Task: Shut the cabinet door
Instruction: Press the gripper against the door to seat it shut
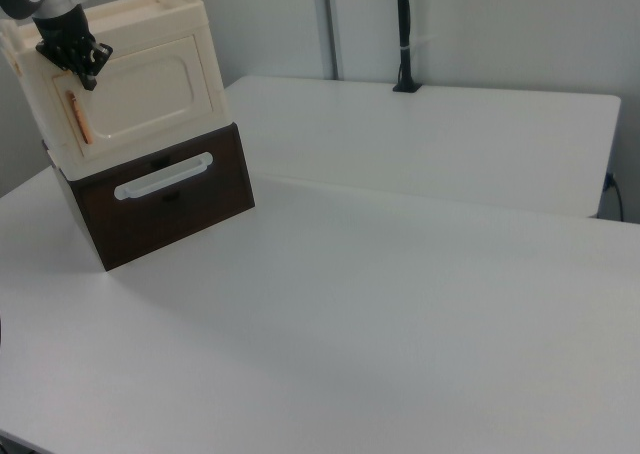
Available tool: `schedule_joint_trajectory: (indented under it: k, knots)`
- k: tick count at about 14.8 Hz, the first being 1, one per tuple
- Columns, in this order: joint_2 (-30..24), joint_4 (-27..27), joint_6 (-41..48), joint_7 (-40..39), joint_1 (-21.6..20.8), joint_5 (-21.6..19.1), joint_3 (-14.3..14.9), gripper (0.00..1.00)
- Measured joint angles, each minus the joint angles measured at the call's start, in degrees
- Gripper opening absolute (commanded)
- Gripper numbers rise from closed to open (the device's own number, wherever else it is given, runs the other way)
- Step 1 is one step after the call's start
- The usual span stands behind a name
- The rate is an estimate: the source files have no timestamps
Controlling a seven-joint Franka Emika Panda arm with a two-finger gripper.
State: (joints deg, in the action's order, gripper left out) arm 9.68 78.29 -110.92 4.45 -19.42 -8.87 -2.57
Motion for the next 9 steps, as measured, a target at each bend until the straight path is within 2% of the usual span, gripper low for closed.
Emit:
schedule_joint_trajectory:
  k: [6,8,9]
  knots:
    - [0.26,0.32,0.43,-1.60,0.50,-0.82,0.01,0.00]
    - [0.44,0.45,1.27,-3.77,1.67,-5.47,0.12,0.00]
    - [0.46,0.44,1.84,-6.93,3.19,-9.45,0.27,0.00]
